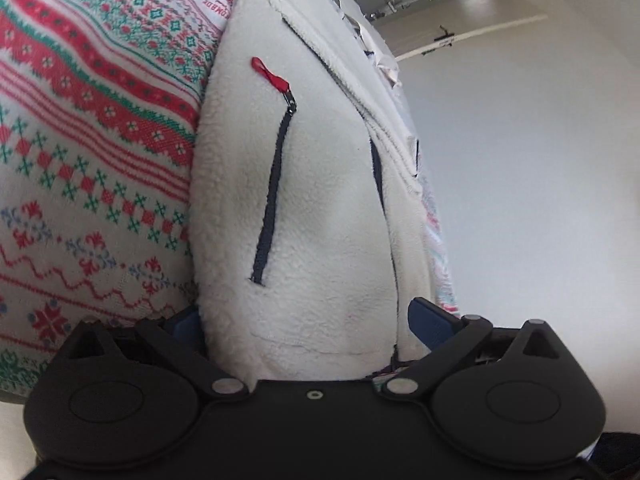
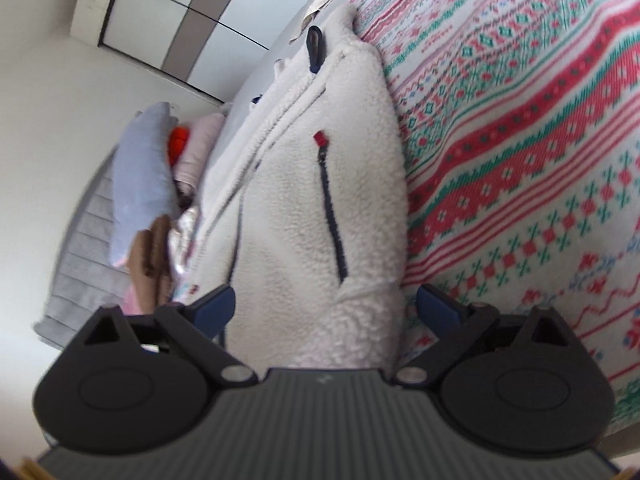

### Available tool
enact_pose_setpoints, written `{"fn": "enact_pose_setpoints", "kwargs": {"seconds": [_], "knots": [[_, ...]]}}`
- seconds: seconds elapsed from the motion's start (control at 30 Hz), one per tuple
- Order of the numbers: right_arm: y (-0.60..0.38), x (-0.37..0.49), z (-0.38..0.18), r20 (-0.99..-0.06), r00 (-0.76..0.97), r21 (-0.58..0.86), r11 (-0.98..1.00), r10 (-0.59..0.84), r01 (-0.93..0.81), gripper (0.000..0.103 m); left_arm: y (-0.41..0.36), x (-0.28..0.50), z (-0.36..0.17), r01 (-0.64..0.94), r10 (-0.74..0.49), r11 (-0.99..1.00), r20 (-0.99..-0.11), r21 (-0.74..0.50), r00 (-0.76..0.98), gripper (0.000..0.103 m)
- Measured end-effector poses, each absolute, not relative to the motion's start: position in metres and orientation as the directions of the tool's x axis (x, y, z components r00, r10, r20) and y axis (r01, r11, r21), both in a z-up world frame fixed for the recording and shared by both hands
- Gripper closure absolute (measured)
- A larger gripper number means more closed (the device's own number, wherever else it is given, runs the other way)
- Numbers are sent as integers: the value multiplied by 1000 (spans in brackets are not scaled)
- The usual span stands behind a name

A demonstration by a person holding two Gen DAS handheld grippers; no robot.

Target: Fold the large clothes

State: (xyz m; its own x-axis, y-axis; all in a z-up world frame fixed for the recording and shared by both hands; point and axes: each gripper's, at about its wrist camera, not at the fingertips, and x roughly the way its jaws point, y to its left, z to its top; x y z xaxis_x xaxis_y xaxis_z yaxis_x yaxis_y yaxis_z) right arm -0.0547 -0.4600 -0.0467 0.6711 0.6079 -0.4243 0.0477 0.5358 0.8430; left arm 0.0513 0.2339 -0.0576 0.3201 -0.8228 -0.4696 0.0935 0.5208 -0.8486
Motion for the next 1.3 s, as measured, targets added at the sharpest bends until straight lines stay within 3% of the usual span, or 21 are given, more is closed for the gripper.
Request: {"fn": "enact_pose_setpoints", "kwargs": {"seconds": [0.13,0.27,0.33,0.37,0.43,0.5,0.57,0.8,1.03,1.3], "knots": [[-455,-52,-51,-418,656,851,524,628,41,16,233,45,-59,83,-843,483,-436,-872,316,5],[-443,-46,-49,-444,628,836,547,639,34,27,226,42,-54,88,-827,515,-467,-853,314,12],[-436,-45,-49,-474,623,817,575,622,47,38,223,41,-52,75,-812,536,-488,-841,320,25],[-435,-44,-50,-488,622,810,583,612,62,49,222,41,-52,69,-802,549,-502,-833,324,30],[-435,-47,-50,-517,630,790,606,580,91,68,223,39,-50,60,-775,584,-534,-809,336,50],[-434,-53,-47,-509,654,782,618,559,81,80,220,33,-50,52,-746,617,-563,-785,356,65],[-433,-62,-40,-480,689,775,630,543,43,85,222,27,-50,51,-733,625,-563,-779,382,79],[-421,-65,2,-328,795,754,649,510,-106,90,241,20,-27,120,-763,526,-406,-842,503,89],[-424,-30,45,-170,863,763,618,476,-191,90,229,53,35,260,-748,506,-268,-823,608,90],[-438,46,87,-93,911,771,608,402,-189,90,220,134,93,328,-666,527,-142,-785,732,90]]}}
